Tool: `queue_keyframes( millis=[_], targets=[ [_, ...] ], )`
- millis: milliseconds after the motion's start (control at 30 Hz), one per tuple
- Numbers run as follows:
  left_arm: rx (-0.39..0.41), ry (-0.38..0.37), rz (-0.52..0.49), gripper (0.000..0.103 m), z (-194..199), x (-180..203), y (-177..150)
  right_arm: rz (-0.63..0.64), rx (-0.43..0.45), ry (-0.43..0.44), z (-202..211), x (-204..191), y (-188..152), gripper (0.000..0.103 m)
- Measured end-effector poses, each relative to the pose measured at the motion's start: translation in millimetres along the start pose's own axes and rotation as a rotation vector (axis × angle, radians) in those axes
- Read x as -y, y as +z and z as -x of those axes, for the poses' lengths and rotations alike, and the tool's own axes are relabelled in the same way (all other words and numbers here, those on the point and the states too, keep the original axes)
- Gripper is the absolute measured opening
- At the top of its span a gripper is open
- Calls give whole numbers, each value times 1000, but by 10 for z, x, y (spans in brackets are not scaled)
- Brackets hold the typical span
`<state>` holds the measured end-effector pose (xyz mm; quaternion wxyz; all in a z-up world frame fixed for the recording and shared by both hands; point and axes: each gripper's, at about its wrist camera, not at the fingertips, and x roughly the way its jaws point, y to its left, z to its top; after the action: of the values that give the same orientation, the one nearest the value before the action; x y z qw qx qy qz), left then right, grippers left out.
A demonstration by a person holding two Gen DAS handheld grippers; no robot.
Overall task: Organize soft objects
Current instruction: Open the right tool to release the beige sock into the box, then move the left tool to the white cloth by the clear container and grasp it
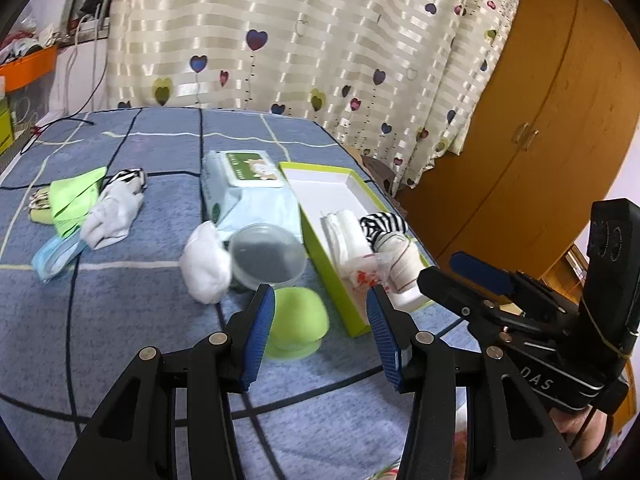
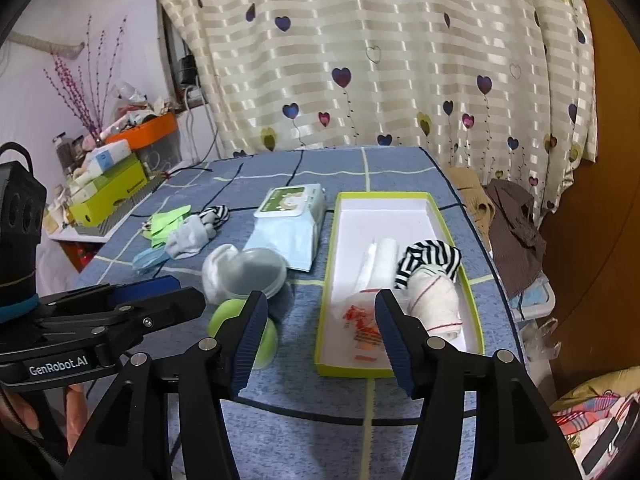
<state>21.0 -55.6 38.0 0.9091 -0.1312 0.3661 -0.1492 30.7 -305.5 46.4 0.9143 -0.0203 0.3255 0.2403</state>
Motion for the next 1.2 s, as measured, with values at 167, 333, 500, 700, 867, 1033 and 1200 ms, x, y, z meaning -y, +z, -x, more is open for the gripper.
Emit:
queue_keyframes(
  millis=[167, 333, 500, 700, 867, 1033, 1200],
  targets=[
    [7, 13, 24, 49, 85, -149, -59, 29, -4, 19, -9, -154, -10, 57],
    [12, 25, 53, 49, 134, -292, -94, 45, -13, 33, -31, -263, -12, 58],
    [13, 34, 77, 49, 152, -398, -111, 47, -28, 50, -57, -340, -12, 58],
    [10, 44, 97, 49, 151, -474, -121, 63, -47, 60, -92, -412, -19, 58],
    [12, 52, 107, 49, 167, -524, -124, 82, -55, 75, -124, -489, -9, 58],
    [13, 59, 118, 49, 174, -579, -127, 98, -66, 84, -172, -559, 1, 58],
    [10, 60, 131, 49, 160, -647, -131, 100, -72, 83, -209, -590, 9, 58]
  ],
)
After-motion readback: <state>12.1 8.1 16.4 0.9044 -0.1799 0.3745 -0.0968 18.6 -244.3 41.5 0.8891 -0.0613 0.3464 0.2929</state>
